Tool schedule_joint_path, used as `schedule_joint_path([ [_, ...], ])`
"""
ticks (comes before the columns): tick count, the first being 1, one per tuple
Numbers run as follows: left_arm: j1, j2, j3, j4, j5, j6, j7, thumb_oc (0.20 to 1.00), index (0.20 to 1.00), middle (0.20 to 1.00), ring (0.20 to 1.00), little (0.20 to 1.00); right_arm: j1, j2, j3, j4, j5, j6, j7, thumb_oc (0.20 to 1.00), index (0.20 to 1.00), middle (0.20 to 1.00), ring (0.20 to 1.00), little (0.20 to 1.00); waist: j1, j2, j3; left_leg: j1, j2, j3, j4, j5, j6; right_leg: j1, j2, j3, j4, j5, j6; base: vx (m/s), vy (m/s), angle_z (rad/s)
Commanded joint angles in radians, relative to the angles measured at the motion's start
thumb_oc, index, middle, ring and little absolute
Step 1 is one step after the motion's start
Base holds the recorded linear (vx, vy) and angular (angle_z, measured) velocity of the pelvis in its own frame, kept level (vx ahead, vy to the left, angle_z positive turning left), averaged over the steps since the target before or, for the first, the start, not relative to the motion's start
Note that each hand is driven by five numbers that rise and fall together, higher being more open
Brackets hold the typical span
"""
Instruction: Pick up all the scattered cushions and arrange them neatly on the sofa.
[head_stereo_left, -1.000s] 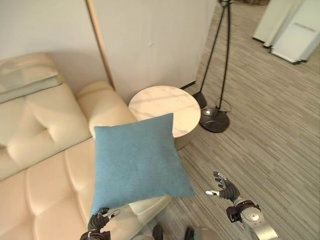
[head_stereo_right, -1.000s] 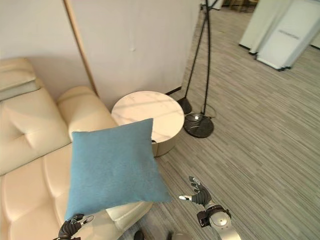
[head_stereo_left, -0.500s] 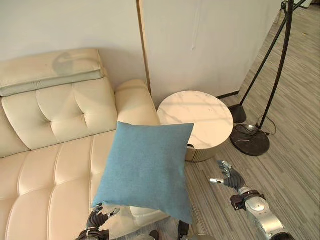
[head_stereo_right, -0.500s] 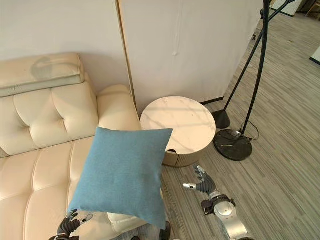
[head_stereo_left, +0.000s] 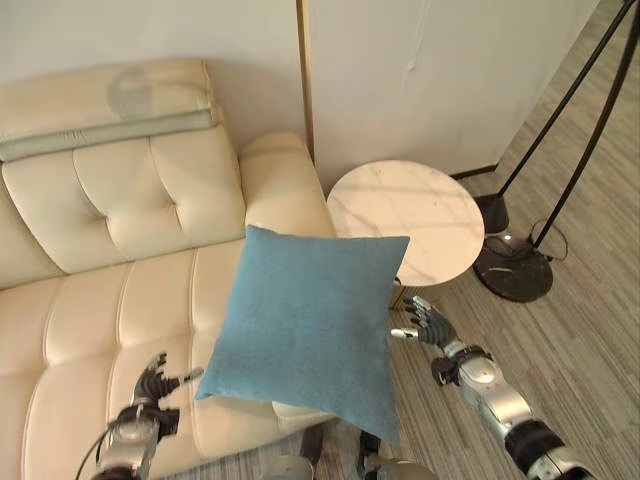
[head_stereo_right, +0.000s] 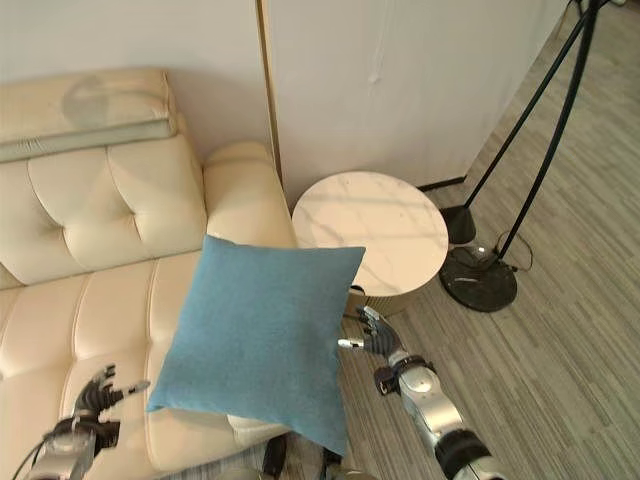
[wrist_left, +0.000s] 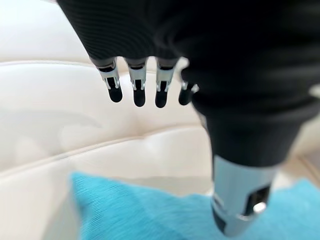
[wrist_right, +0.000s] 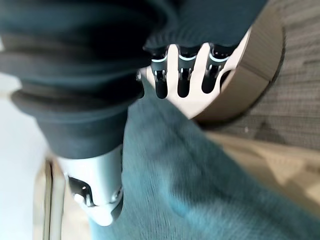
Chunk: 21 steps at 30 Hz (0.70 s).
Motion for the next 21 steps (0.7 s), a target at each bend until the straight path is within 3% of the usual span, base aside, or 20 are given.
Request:
schedule_joint_path([
  [1, -0.109, 0.057, -0.054, 0.036, 0.005, -0.04, 0.045, 1.0, 1.0, 1.0, 1.0, 1.0, -0.099, 0.056, 0.07, -0.002, 0.05, -0.021, -0.03, 1.0, 1.0, 1.0, 1.0, 1.0, 0.0, -0.034, 0.035, -0.08, 0.003, 0.047, 0.068, -0.046, -0.034, -0.046, -0.04, 0.077, 0.148, -0.156, 0.101, -0.21, 0.108, -0.15],
  [5, -0.223, 0.044, -0.116, 0.095, -0.009, -0.034, 0.058, 1.0, 1.0, 1.0, 1.0, 1.0, -0.202, 0.121, 0.156, 0.028, 0.055, -0.029, -0.038, 1.0, 1.0, 1.0, 1.0, 1.0, -0.002, -0.043, 0.086, -0.13, 0.007, 0.061, 0.081, -0.033, -0.037, -0.099, -0.04, 0.1, 0.161, -0.138, 0.108, -0.11, 0.098, -0.27],
  [8, -0.314, -0.044, -0.176, 0.133, -0.042, -0.032, 0.072, 1.0, 1.0, 1.0, 1.0, 1.0, -0.258, 0.184, 0.223, 0.028, 0.069, -0.04, -0.051, 1.0, 1.0, 1.0, 1.0, 1.0, -0.011, -0.051, 0.113, -0.154, 0.008, 0.066, 0.076, -0.024, -0.04, -0.124, -0.042, 0.12, 0.159, -0.128, 0.114, -0.05, 0.068, -0.11],
  [9, -0.328, -0.071, -0.192, 0.128, -0.049, -0.034, 0.074, 1.0, 1.0, 1.0, 1.0, 1.0, -0.272, 0.197, 0.233, 0.027, 0.069, -0.043, -0.056, 0.58, 0.58, 0.58, 0.58, 0.58, -0.013, -0.052, 0.114, -0.155, 0.008, 0.066, 0.074, -0.023, -0.041, -0.127, -0.042, 0.124, 0.158, -0.126, 0.115, -0.03, 0.053, 0.01],
  [10, -0.336, -0.095, -0.203, 0.116, -0.061, -0.038, 0.077, 0.63, 0.63, 0.63, 0.63, 0.63, -0.279, 0.205, 0.242, 0.023, 0.066, -0.046, -0.064, 0.2, 0.2, 0.2, 0.2, 0.2, -0.014, -0.053, 0.115, -0.156, 0.009, 0.068, 0.071, -0.022, -0.041, -0.128, -0.043, 0.126, 0.157, -0.124, 0.116, -0.03, 0.042, -0.02],
  [11, -0.341, -0.124, -0.216, 0.094, -0.071, -0.046, 0.082, 0.2, 0.2, 0.2, 0.2, 0.2, -0.288, 0.216, 0.249, 0.02, 0.062, -0.05, -0.072, 0.2, 0.2, 0.2, 0.2, 0.2, -0.015, -0.056, 0.115, -0.157, 0.009, 0.07, 0.068, -0.02, -0.041, -0.128, -0.044, 0.129, 0.154, -0.122, 0.117, -0.03, 0.047, -0.02],
  [16, -0.297, -0.209, -0.267, -0.177, -0.104, -0.096, 0.109, 0.2, 0.2, 0.2, 0.2, 0.2, -0.284, 0.191, 0.238, -0.037, 0.026, -0.055, -0.095, 0.2, 0.2, 0.2, 0.2, 0.2, -0.019, -0.058, 0.103, -0.138, 0.003, 0.069, 0.049, -0.021, -0.035, -0.117, -0.049, 0.134, 0.144, -0.118, 0.12, -0.01, 0.021, -0.01],
  [21, -0.156, -0.223, -0.246, -0.472, -0.118, -0.128, 0.087, 0.2, 0.2, 0.2, 0.2, 0.2, -0.186, 0.11, 0.179, -0.185, -0.061, -0.053, -0.087, 0.2, 0.2, 0.2, 0.2, 0.2, -0.027, -0.056, 0.066, -0.092, -0.006, 0.076, 0.027, -0.03, -0.023, -0.083, -0.053, 0.136, 0.135, -0.119, 0.124, 0.02, 0.029, 0.03],
])
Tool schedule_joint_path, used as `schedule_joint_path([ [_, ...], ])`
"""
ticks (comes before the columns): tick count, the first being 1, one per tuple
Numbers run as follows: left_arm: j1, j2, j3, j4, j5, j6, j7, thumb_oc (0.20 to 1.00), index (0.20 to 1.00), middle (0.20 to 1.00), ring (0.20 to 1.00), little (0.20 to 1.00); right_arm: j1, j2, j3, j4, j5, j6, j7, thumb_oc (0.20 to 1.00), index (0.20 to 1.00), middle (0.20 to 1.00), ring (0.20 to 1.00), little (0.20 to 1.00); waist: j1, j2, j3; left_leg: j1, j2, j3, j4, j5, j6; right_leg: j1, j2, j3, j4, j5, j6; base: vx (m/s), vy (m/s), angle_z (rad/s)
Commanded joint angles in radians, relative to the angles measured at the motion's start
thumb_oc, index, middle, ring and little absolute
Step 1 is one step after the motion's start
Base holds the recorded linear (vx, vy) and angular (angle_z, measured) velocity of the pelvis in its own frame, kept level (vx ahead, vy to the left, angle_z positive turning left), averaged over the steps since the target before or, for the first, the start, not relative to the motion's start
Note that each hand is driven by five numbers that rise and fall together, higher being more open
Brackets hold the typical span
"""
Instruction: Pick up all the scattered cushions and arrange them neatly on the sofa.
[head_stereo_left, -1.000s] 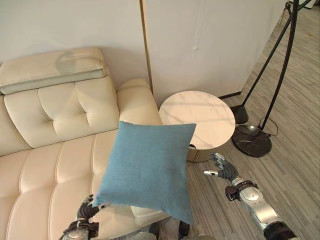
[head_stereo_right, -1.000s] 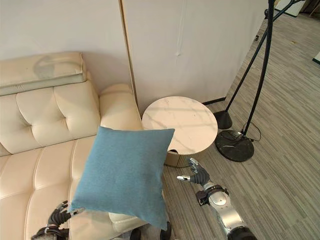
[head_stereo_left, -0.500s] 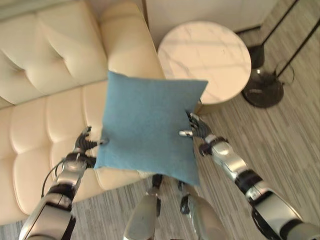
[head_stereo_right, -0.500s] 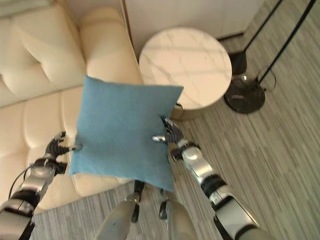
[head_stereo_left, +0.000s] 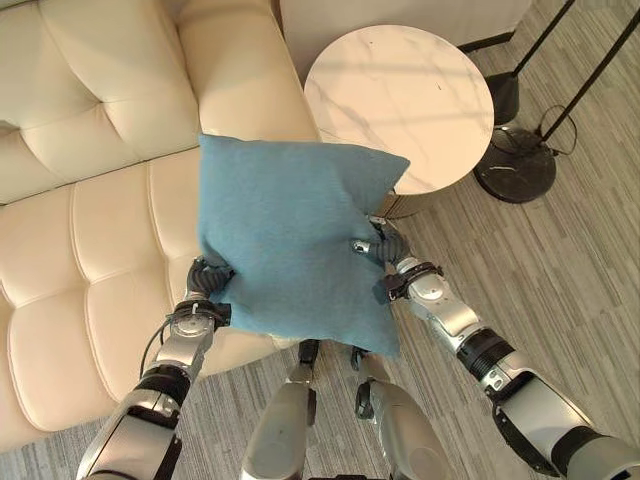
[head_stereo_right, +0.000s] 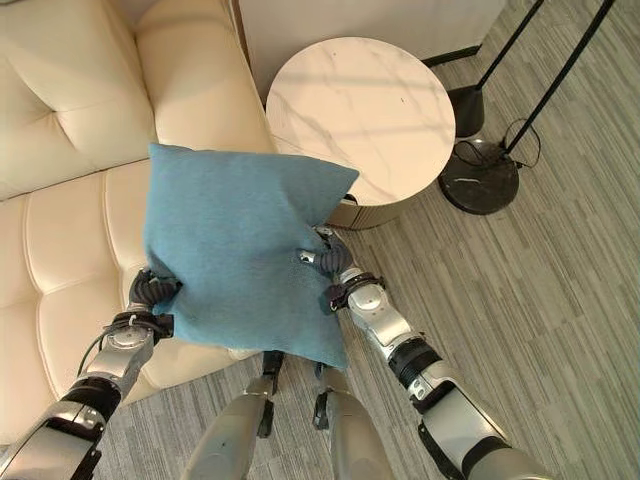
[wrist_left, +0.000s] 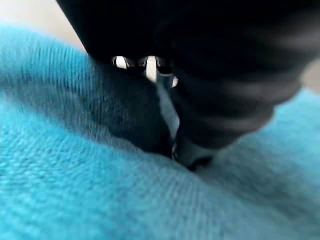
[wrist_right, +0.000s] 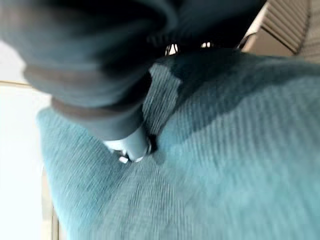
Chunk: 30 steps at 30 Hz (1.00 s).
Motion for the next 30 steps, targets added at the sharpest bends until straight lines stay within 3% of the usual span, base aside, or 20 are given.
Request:
schedule_joint_path([
  [1, -0.016, -0.122, -0.087, -0.187, 0.0, -0.124, -0.092, 0.2, 0.2, 0.2, 0.2, 0.2, 0.107, 0.079, 0.053, -0.147, -0.107, -0.036, 0.064, 0.2, 0.2, 0.2, 0.2, 0.2, -0.02, 0.004, -0.122, 0.023, 0.007, 0.007, -0.017, -0.046, -0.017, 0.055, -0.036, 0.06, 0.076, -0.176, 0.121, 0.06, 0.047, 0.01],
  [8, 0.224, -0.097, -0.019, -0.492, 0.0, -0.127, -0.16, 0.2, 0.2, 0.2, 0.2, 0.2, 0.358, -0.017, -0.056, -0.403, -0.158, -0.059, 0.119, 0.2, 0.2, 0.2, 0.2, 0.2, -0.043, 0.022, -0.207, 0.131, 0.0, 0.033, -0.056, -0.065, 0.005, 0.128, -0.037, 0.075, 0.069, -0.179, 0.137, 0.05, 0.062, -0.16],
  [10, 0.268, -0.069, -0.001, -0.57, 0.027, -0.128, -0.164, 0.2, 0.2, 0.2, 0.2, 0.2, 0.407, -0.028, -0.089, -0.494, -0.167, -0.076, 0.132, 0.2, 0.2, 0.2, 0.2, 0.2, -0.049, 0.035, -0.207, 0.152, 0.019, 0.053, -0.061, -0.055, 0.009, 0.117, -0.027, 0.09, 0.159, -0.198, 0.155, -0.13, 0.015, -0.27],
  [14, 0.248, -0.05, -0.011, -0.574, 0.049, -0.127, -0.169, 0.2, 0.2, 0.2, 0.2, 0.2, 0.42, -0.039, -0.118, -0.541, -0.157, -0.102, 0.126, 0.2, 0.2, 0.2, 0.2, 0.2, -0.049, 0.049, -0.218, 0.118, 0.04, 0.03, -0.028, -0.029, 0.003, 0.14, 0.004, 0.127, 0.332, -0.268, 0.136, -0.16, -0.066, -0.03],
  [16, 0.246, -0.044, -0.014, -0.572, 0.043, -0.126, -0.177, 0.2, 0.2, 0.2, 0.2, 0.2, 0.423, -0.046, -0.13, -0.56, -0.165, -0.107, 0.122, 0.2, 0.2, 0.2, 0.2, 0.2, -0.04, 0.047, -0.239, 0.101, 0.041, 0.009, -0.025, -0.013, -0.007, 0.18, 0.017, 0.141, 0.373, -0.287, 0.13, -0.14, -0.153, 0.41],
  [18, 0.26, -0.037, -0.005, -0.579, 0.047, -0.125, -0.177, 0.2, 0.2, 0.2, 0.2, 0.2, 0.417, -0.048, -0.129, -0.563, -0.179, -0.107, 0.116, 0.2, 0.2, 0.2, 0.2, 0.2, -0.016, 0.037, -0.262, 0.07, 0.038, -0.006, -0.022, 0.007, -0.02, 0.251, 0.02, 0.145, 0.327, -0.317, 0.119, -0.19, -0.211, 0.5],
  [19, 0.266, -0.031, 0.004, -0.574, 0.05, -0.122, -0.176, 0.2, 0.2, 0.2, 0.2, 0.2, 0.409, -0.048, -0.131, -0.551, -0.178, -0.106, 0.108, 0.2, 0.2, 0.2, 0.2, 0.2, 0.006, 0.025, -0.264, 0.02, 0.037, -0.016, -0.023, 0.055, -0.053, 0.302, 0.043, 0.153, 0.221, -0.361, 0.091, -0.35, -0.301, 0.58],
  [20, 0.264, -0.038, 0.005, -0.572, 0.04, -0.121, -0.174, 0.2, 0.2, 0.2, 0.2, 0.2, 0.403, -0.055, -0.137, -0.551, -0.173, -0.109, 0.096, 0.2, 0.2, 0.2, 0.2, 0.2, 0.013, 0.029, -0.26, -0.033, 0.035, -0.026, -0.015, 0.087, -0.079, 0.319, 0.078, 0.189, 0.138, -0.372, 0.062, -0.43, -0.293, 0.54],
  [21, 0.257, -0.047, 0.005, -0.567, 0.031, -0.122, -0.169, 0.2, 0.2, 0.2, 0.2, 0.2, 0.396, -0.066, -0.142, -0.547, -0.176, -0.108, 0.089, 0.2, 0.2, 0.2, 0.2, 0.2, 0.019, 0.034, -0.243, -0.07, 0.033, -0.033, 0.019, 0.096, -0.097, 0.313, 0.085, 0.19, 0.128, -0.366, 0.054, -0.41, -0.176, 0.59],
  [22, 0.249, -0.057, 0.0, -0.57, 0.023, -0.122, -0.171, 0.2, 0.2, 0.2, 0.2, 0.2, 0.395, -0.08, -0.15, -0.542, -0.178, -0.107, 0.081, 0.2, 0.2, 0.2, 0.2, 0.2, 0.014, 0.038, -0.232, -0.079, 0.031, -0.01, 0.045, 0.079, -0.097, 0.3, 0.081, 0.175, 0.118, -0.355, 0.052, -0.4, -0.054, 1.07],
  [24, 0.24, -0.072, -0.027, -0.579, 0.021, -0.124, -0.195, 0.2, 0.2, 0.2, 0.2, 0.2, 0.407, -0.094, -0.159, -0.531, -0.17, -0.103, 0.077, 0.2, 0.2, 0.2, 0.2, 0.2, -0.028, 0.025, -0.23, -0.043, 0.047, 0.126, 0.149, -0.033, -0.041, 0.285, 0.032, 0.1, 0.078, -0.317, 0.062, -0.34, 0.003, 1.15],
  [26, 0.237, -0.071, -0.041, -0.586, 0.011, -0.126, -0.212, 0.2, 0.2, 0.2, 0.2, 0.2, 0.436, -0.098, -0.172, -0.533, -0.159, -0.103, 0.083, 0.2, 0.2, 0.2, 0.2, 0.2, -0.054, 0.014, -0.248, 0.007, 0.062, 0.184, 0.191, -0.108, -0.032, 0.277, 0.001, 0.056, 0.055, -0.29, 0.07, -0.17, 0.031, 1.09],
  [28, 0.228, -0.073, -0.059, -0.58, 0.006, -0.125, -0.216, 0.2, 0.2, 0.2, 0.2, 0.2, 0.454, -0.099, -0.182, -0.532, -0.156, -0.104, 0.088, 0.2, 0.2, 0.2, 0.2, 0.2, -0.083, 0.009, -0.271, 0.08, 0.084, 0.232, 0.187, -0.152, -0.035, 0.275, -0.019, 0.008, 0.031, -0.276, 0.077, -0.11, 0.143, 1.9],
  [29, 0.204, -0.084, -0.077, -0.563, 0.0, -0.117, -0.21, 0.2, 0.2, 0.2, 0.2, 0.2, 0.468, -0.098, -0.203, -0.53, -0.144, -0.101, 0.083, 0.2, 0.2, 0.2, 0.2, 0.2, -0.12, 0.018, -0.29, 0.125, 0.15, 0.309, 0.124, -0.125, -0.057, 0.274, -0.049, -0.083, -0.009, -0.245, 0.094, -0.1, 0.337, 1.38],
  [30, 0.213, -0.072, -0.079, -0.575, 0.009, -0.109, -0.222, 0.2, 0.2, 0.2, 0.2, 0.2, 0.483, -0.098, -0.214, -0.538, -0.149, -0.101, 0.082, 0.2, 0.2, 0.2, 0.2, 0.2, -0.126, 0.029, -0.293, 0.179, 0.165, 0.32, 0.023, -0.107, -0.065, 0.284, -0.055, -0.116, -0.001, -0.249, 0.101, -0.1, 0.34, 1.09],
])
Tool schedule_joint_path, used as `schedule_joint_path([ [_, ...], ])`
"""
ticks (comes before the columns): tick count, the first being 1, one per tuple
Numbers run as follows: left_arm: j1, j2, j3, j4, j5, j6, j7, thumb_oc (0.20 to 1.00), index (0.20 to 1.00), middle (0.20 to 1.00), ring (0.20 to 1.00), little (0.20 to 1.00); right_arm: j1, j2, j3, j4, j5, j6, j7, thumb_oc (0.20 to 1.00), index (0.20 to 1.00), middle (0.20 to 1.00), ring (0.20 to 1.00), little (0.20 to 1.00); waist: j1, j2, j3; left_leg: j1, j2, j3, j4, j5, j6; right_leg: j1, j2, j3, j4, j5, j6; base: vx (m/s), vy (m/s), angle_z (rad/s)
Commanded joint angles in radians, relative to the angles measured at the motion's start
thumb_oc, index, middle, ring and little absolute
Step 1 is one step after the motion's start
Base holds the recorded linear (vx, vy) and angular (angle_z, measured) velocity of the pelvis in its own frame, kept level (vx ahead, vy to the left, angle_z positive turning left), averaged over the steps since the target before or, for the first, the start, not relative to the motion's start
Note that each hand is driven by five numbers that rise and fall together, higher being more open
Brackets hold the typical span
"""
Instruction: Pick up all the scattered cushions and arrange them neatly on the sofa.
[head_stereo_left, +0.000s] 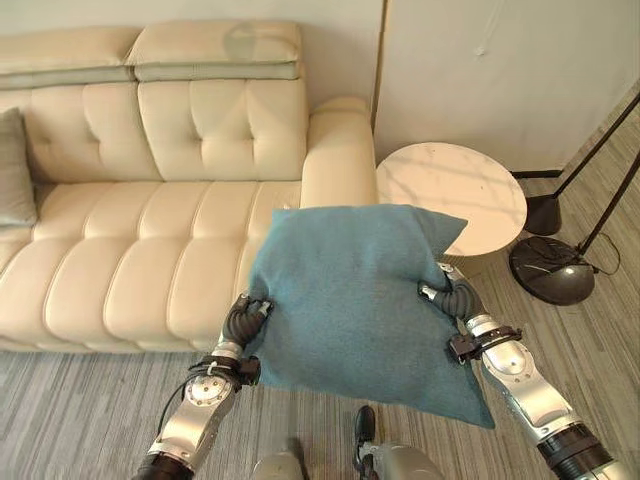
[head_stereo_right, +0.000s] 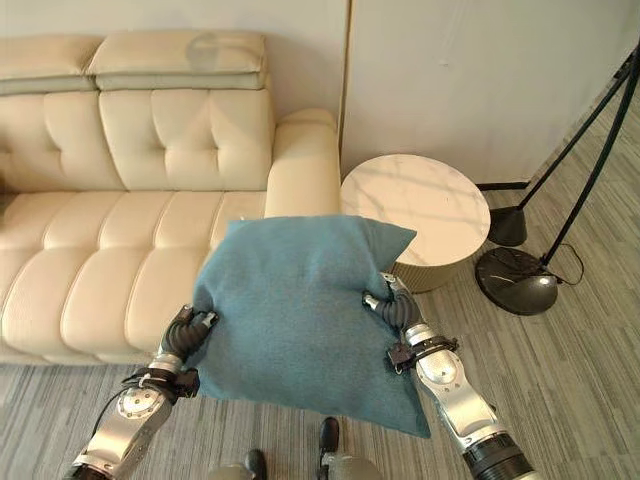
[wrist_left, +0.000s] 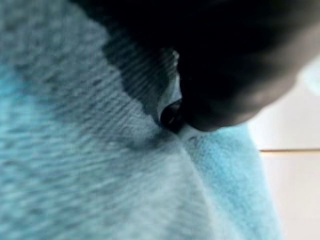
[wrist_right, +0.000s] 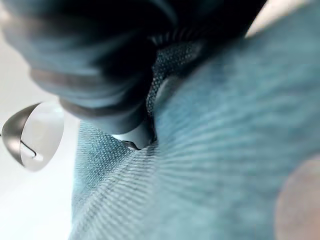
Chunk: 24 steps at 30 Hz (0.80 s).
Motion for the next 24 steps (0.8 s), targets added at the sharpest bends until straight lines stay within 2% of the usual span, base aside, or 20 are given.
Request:
schedule_joint_path([
  [1, -0.106, -0.005, -0.072, -0.159, -0.018, -0.111, -0.067, 0.2, 0.2, 0.2, 0.2, 0.2, -0.013, 0.085, 0.042, -0.114, 0.004, -0.112, 0.039, 0.2, 0.2, 0.2, 0.2, 0.2, -0.048, -0.014, -0.085, -0.094, 0.013, 0.042, -0.086, 0.053, 0.02, 0.14, -0.051, -0.075, -0.059, -0.11, 0.156, -0.03, 0.218, 1.84],
  [3, -0.11, -0.001, -0.082, -0.144, -0.01, -0.103, -0.067, 0.2, 0.2, 0.2, 0.2, 0.2, -0.005, 0.092, 0.038, -0.107, 0.01, -0.108, 0.036, 0.2, 0.2, 0.2, 0.2, 0.2, -0.055, -0.018, -0.08, -0.101, 0.007, 0.03, -0.092, 0.065, 0.017, 0.137, -0.067, -0.099, -0.056, -0.096, 0.159, 0.02, 0.248, 1.81],
  [5, -0.095, 0.02, -0.071, -0.147, 0.013, -0.097, -0.078, 0.2, 0.2, 0.2, 0.2, 0.2, -0.016, 0.119, 0.063, -0.104, 0.01, -0.099, 0.048, 0.2, 0.2, 0.2, 0.2, 0.2, -0.039, -0.03, -0.07, -0.109, -0.035, 0.01, -0.068, 0.032, 0.051, 0.134, -0.109, -0.082, -0.003, -0.095, 0.18, 0.14, 0.409, 0.43],
  [8, -0.1, 0.028, -0.068, -0.145, 0.019, -0.095, -0.077, 0.2, 0.2, 0.2, 0.2, 0.2, -0.032, 0.128, 0.072, -0.104, 0.003, -0.095, 0.051, 0.2, 0.2, 0.2, 0.2, 0.2, -0.032, -0.031, -0.064, -0.107, -0.053, 0.003, -0.067, 0.016, 0.071, 0.113, -0.127, -0.066, 0.053, -0.097, 0.188, 0.06, 0.215, 0.23],
  [10, -0.108, 0.035, -0.063, -0.145, 0.032, -0.095, -0.07, 0.2, 0.2, 0.2, 0.2, 0.2, -0.055, 0.138, 0.088, -0.101, -0.008, -0.092, 0.054, 0.2, 0.2, 0.2, 0.2, 0.2, -0.025, -0.033, -0.051, -0.093, -0.077, 0.004, -0.072, 0.005, 0.095, 0.071, -0.16, -0.045, 0.156, -0.061, 0.208, 0.04, 0.222, -0.14],
  [11, -0.108, 0.035, -0.063, -0.145, 0.032, -0.095, -0.07, 0.2, 0.2, 0.2, 0.2, 0.2, -0.055, 0.138, 0.088, -0.101, -0.008, -0.092, 0.054, 0.2, 0.2, 0.2, 0.2, 0.2, -0.024, -0.033, -0.052, -0.093, -0.077, 0.004, -0.072, 0.005, 0.095, 0.07, -0.161, -0.045, 0.157, -0.062, 0.208, 0.07, 0.217, -0.25],
  [13, -0.109, 0.036, -0.057, -0.142, 0.031, -0.093, -0.07, 0.2, 0.2, 0.2, 0.2, 0.2, -0.065, 0.15, 0.105, -0.096, -0.012, -0.088, 0.06, 0.2, 0.2, 0.2, 0.2, 0.2, -0.023, -0.025, -0.035, -0.065, -0.093, -0.009, -0.09, -0.001, 0.112, 0.003, -0.169, -0.014, 0.294, -0.022, 0.221, 0.1, 0.184, -0.18],
  [14, -0.109, 0.036, -0.057, -0.142, 0.031, -0.093, -0.07, 0.2, 0.2, 0.2, 0.2, 0.2, -0.065, 0.15, 0.105, -0.096, -0.012, -0.088, 0.06, 0.2, 0.2, 0.2, 0.2, 0.2, -0.023, -0.025, -0.035, -0.065, -0.093, -0.008, -0.09, -0.001, 0.112, 0.003, -0.169, -0.014, 0.294, -0.022, 0.221, 0.16, 0.108, 0.13],
  [15, -0.11, 0.032, -0.062, -0.135, 0.03, -0.096, -0.072, 0.2, 0.2, 0.2, 0.2, 0.2, -0.059, 0.15, 0.109, -0.096, -0.005, -0.087, 0.065, 0.2, 0.2, 0.2, 0.2, 0.2, -0.037, -0.015, -0.033, -0.042, -0.097, -0.029, -0.109, -0.003, 0.109, -0.042, -0.125, 0.027, 0.279, -0.041, 0.207, 0.19, 0.074, 0.17],
  [16, -0.11, 0.03, -0.065, -0.133, 0.029, -0.095, -0.074, 0.2, 0.2, 0.2, 0.2, 0.2, -0.058, 0.149, 0.111, -0.096, -0.001, -0.085, 0.069, 0.2, 0.2, 0.2, 0.2, 0.2, -0.045, -0.011, -0.028, -0.034, -0.102, -0.045, -0.109, -0.009, 0.108, -0.065, -0.106, 0.045, 0.253, -0.048, 0.205, 0.36, 0.095, 0.22],
  [17, -0.116, 0.028, -0.068, -0.122, 0.036, -0.097, -0.072, 0.2, 0.2, 0.2, 0.2, 0.2, -0.067, 0.144, 0.118, -0.091, 0.012, -0.086, 0.072, 0.2, 0.2, 0.2, 0.2, 0.2, -0.06, -0.008, -0.009, -0.015, -0.119, -0.08, -0.099, -0.034, 0.109, -0.126, -0.088, 0.077, 0.153, -0.035, 0.208, 0.24, 0.038, 0.3],
  [19, -0.124, 0.025, -0.065, -0.114, 0.037, -0.1, -0.07, 0.2, 0.2, 0.2, 0.2, 0.2, -0.071, 0.141, 0.123, -0.086, 0.017, -0.086, 0.078, 0.2, 0.2, 0.2, 0.2, 0.2, -0.068, -0.011, -0.002, -0.004, -0.127, -0.092, -0.094, -0.045, 0.107, -0.148, -0.085, 0.086, 0.1, -0.017, 0.215, 0.25, -0.015, 0.48],
  [20, -0.133, 0.013, -0.062, -0.105, 0.037, -0.104, -0.064, 0.2, 0.2, 0.2, 0.2, 0.2, -0.077, 0.136, 0.126, -0.076, 0.019, -0.085, 0.084, 0.2, 0.2, 0.2, 0.2, 0.2, -0.078, -0.012, 0.006, 0.015, -0.136, -0.116, -0.081, -0.066, 0.102, -0.169, -0.08, 0.081, 0.038, 0.006, 0.228, 0.5, -0.123, 0.68],
  [21, -0.126, 0.003, -0.058, -0.1, 0.043, -0.108, -0.066, 0.2, 0.2, 0.2, 0.2, 0.2, -0.084, 0.129, 0.13, -0.065, 0.018, -0.086, 0.093, 0.2, 0.2, 0.2, 0.2, 0.2, -0.08, -0.016, 0.001, 0.046, -0.15, -0.12, -0.068, -0.095, 0.098, -0.178, -0.077, -0.002, 0.027, 0.023, 0.229, 0.42, -0.114, 0.76],
  [23, -0.119, 0.004, -0.056, -0.103, 0.046, -0.107, -0.069, 0.2, 0.2, 0.2, 0.2, 0.2, -0.079, 0.125, 0.131, -0.068, 0.02, -0.088, 0.098, 0.2, 0.2, 0.2, 0.2, 0.2, -0.08, -0.02, -0.009, 0.059, -0.158, -0.126, -0.061, -0.111, 0.099, -0.162, -0.08, -0.02, 0.023, 0.021, 0.223, 0.33, -0.149, 0.61],
  [24, -0.111, -0.007, -0.065, -0.102, 0.039, -0.107, -0.074, 0.2, 0.2, 0.2, 0.2, 0.2, -0.072, 0.117, 0.128, -0.069, 0.023, -0.093, 0.097, 0.2, 0.2, 0.2, 0.2, 0.2, -0.093, -0.022, -0.026, 0.077, -0.16, -0.143, -0.029, -0.135, 0.085, -0.134, -0.074, 0.002, 0.03, 0.025, 0.207, 0.55, -0.273, 0.61],
])
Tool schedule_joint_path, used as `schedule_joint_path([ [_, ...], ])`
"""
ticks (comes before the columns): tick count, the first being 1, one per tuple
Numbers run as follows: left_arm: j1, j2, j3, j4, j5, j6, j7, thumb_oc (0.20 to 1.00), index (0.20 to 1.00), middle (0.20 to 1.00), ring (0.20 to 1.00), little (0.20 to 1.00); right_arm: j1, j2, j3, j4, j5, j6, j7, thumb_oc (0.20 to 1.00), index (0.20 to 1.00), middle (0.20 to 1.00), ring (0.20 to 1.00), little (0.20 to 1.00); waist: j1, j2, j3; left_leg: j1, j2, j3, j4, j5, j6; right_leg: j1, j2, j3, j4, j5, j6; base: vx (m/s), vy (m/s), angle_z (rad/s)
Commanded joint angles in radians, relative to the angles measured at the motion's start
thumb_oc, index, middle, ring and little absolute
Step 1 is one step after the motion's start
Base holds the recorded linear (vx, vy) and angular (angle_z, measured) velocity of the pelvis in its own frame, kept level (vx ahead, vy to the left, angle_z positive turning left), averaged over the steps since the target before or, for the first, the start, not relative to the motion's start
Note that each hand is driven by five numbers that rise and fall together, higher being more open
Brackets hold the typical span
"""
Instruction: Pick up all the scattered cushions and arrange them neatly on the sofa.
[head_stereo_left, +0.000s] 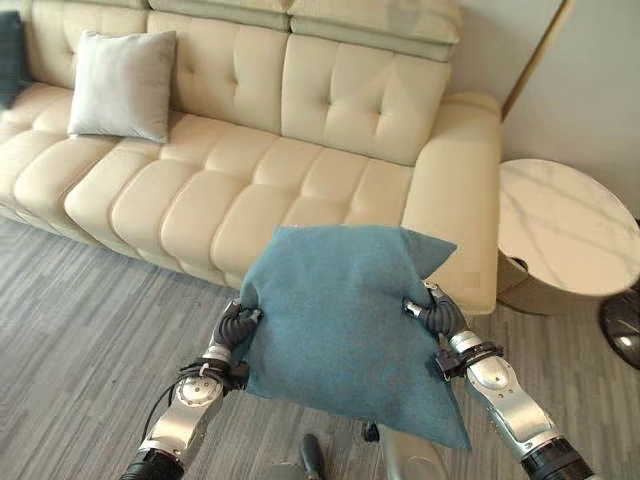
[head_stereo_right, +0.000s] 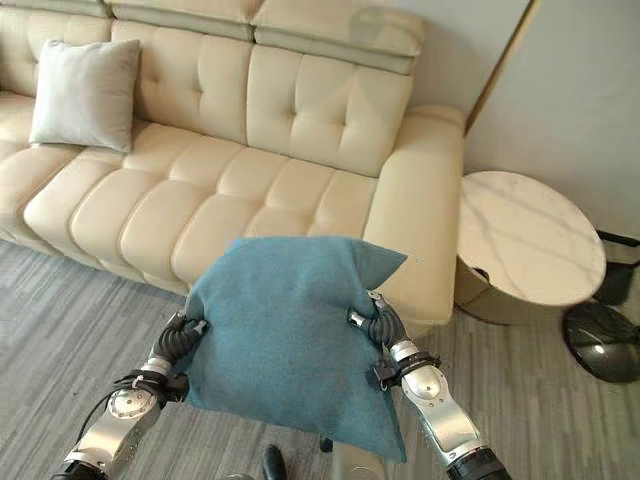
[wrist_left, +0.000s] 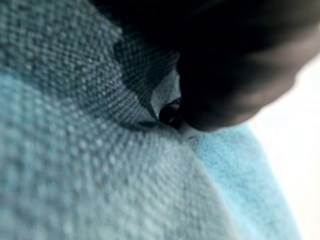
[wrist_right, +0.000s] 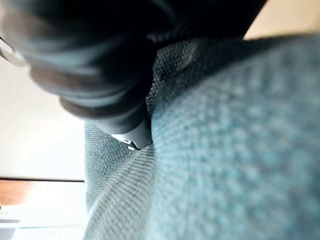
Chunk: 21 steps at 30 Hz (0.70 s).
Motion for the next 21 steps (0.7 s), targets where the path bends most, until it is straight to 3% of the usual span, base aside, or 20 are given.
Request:
schedule_joint_path([
  [1, -0.109, -0.05, -0.07, -0.183, 0.02, -0.126, -0.049, 0.2, 0.2, 0.2, 0.2, 0.2, -0.098, 0.035, 0.075, -0.103, 0.015, -0.097, 0.06, 0.2, 0.2, 0.2, 0.2, 0.2, -0.037, 0.008, -0.077, -0.021, 0.04, -0.071, 0.194, -0.088, -0.068, 0.092, 0.029, 0.062, 0.023, -0.033, 0.037, 0.52, -0.258, 0.79],
  [2, -0.104, -0.049, -0.069, -0.187, 0.021, -0.125, -0.052, 0.2, 0.2, 0.2, 0.2, 0.2, -0.098, 0.03, 0.073, -0.106, 0.015, -0.099, 0.058, 0.2, 0.2, 0.2, 0.2, 0.2, -0.041, 0.013, -0.081, -0.028, 0.054, -0.058, 0.245, -0.075, -0.082, 0.111, 0.027, 0.049, 0.02, -0.035, 0.031, 0.51, -0.22, 0.63],
  [3, -0.097, -0.053, -0.062, -0.177, 0.023, -0.126, -0.051, 0.2, 0.2, 0.2, 0.2, 0.2, -0.09, 0.011, 0.064, -0.107, 0.018, -0.103, 0.057, 0.2, 0.2, 0.2, 0.2, 0.2, -0.05, 0.026, -0.1, -0.031, 0.095, -0.027, 0.326, 0.002, -0.124, 0.162, 0.053, 0.054, 0.003, -0.053, 0.008, 0.27, -0.115, 0.51],
  [5, -0.095, -0.057, -0.059, -0.174, 0.02, -0.124, -0.047, 0.2, 0.2, 0.2, 0.2, 0.2, -0.087, 0.008, 0.062, -0.11, 0.024, -0.102, 0.057, 0.2, 0.2, 0.2, 0.2, 0.2, -0.049, 0.03, -0.106, -0.038, 0.111, -0.012, 0.36, 0.031, -0.134, 0.185, 0.061, 0.054, -0.006, -0.069, -0.001, 0.2, -0.086, -0.15],
  [8, -0.101, -0.066, -0.059, -0.167, 0.014, -0.12, -0.048, 0.2, 0.2, 0.2, 0.2, 0.2, -0.079, -0.005, 0.053, -0.112, 0.024, -0.1, 0.054, 0.2, 0.2, 0.2, 0.2, 0.2, -0.048, 0.031, -0.113, -0.062, 0.142, 0.016, 0.322, 0.032, -0.118, 0.218, 0.074, 0.086, -0.015, -0.107, -0.008, 0.2, -0.009, -0.53],
  [9, -0.101, -0.066, -0.06, -0.169, 0.019, -0.118, -0.054, 0.2, 0.2, 0.2, 0.2, 0.2, -0.076, -0.009, 0.043, -0.113, 0.021, -0.099, 0.051, 0.2, 0.2, 0.2, 0.2, 0.2, -0.044, 0.019, -0.119, -0.106, 0.153, 0.011, 0.269, 0.004, -0.101, 0.236, 0.064, 0.104, -0.02, -0.128, -0.005, 0.14, 0.021, -0.75],
  [11, -0.101, -0.061, -0.063, -0.174, 0.022, -0.115, -0.057, 0.2, 0.2, 0.2, 0.2, 0.2, -0.068, -0.009, 0.035, -0.115, 0.02, -0.099, 0.048, 0.2, 0.2, 0.2, 0.2, 0.2, -0.036, 0.008, -0.115, -0.157, 0.164, -0.009, 0.217, 0.008, -0.097, 0.248, 0.059, 0.127, -0.014, -0.149, -0.006, 0.2, 0.037, -0.73],
  [12, -0.098, -0.055, -0.063, -0.182, 0.023, -0.113, -0.056, 0.2, 0.2, 0.2, 0.2, 0.2, -0.057, -0.005, 0.026, -0.112, 0.021, -0.103, 0.044, 0.2, 0.2, 0.2, 0.2, 0.2, -0.02, 0.002, -0.108, -0.206, 0.187, -0.036, 0.159, 0.069, -0.108, 0.274, 0.06, 0.144, -0.017, -0.161, -0.011, 0.23, 0.059, -0.66],
  [14, -0.099, -0.053, -0.062, -0.182, 0.022, -0.115, -0.053, 0.2, 0.2, 0.2, 0.2, 0.2, -0.053, -0.003, 0.023, -0.109, 0.021, -0.104, 0.041, 0.2, 0.2, 0.2, 0.2, 0.2, -0.013, 0.002, -0.104, -0.222, 0.2, -0.049, 0.137, 0.099, -0.115, 0.285, 0.061, 0.155, -0.017, -0.168, -0.012, 0.19, 0.069, -0.62],
  [16, -0.106, -0.056, -0.062, -0.184, 0.012, -0.117, -0.034, 0.2, 0.2, 0.2, 0.2, 0.2, -0.051, 0.001, 0.018, -0.101, 0.019, -0.103, 0.032, 0.2, 0.2, 0.2, 0.2, 0.2, 0.01, 0.005, -0.097, -0.272, 0.217, -0.135, 0.082, 0.166, -0.133, 0.314, 0.07, 0.194, -0.013, -0.186, -0.014, 0.3, 0.178, -0.46],
  [21, -0.118, -0.06, -0.081, -0.189, 0.008, -0.123, -0.034, 0.2, 0.2, 0.2, 0.2, 0.2, -0.052, 0.007, 0.011, -0.09, 0.014, -0.1, 0.029, 0.2, 0.2, 0.2, 0.2, 0.2, 0.011, 0.021, -0.111, -0.25, 0.206, -0.144, 0.058, 0.161, -0.131, 0.35, 0.052, 0.245, 0.009, -0.212, 0.0, 0.21, 0.202, -0.4],
])
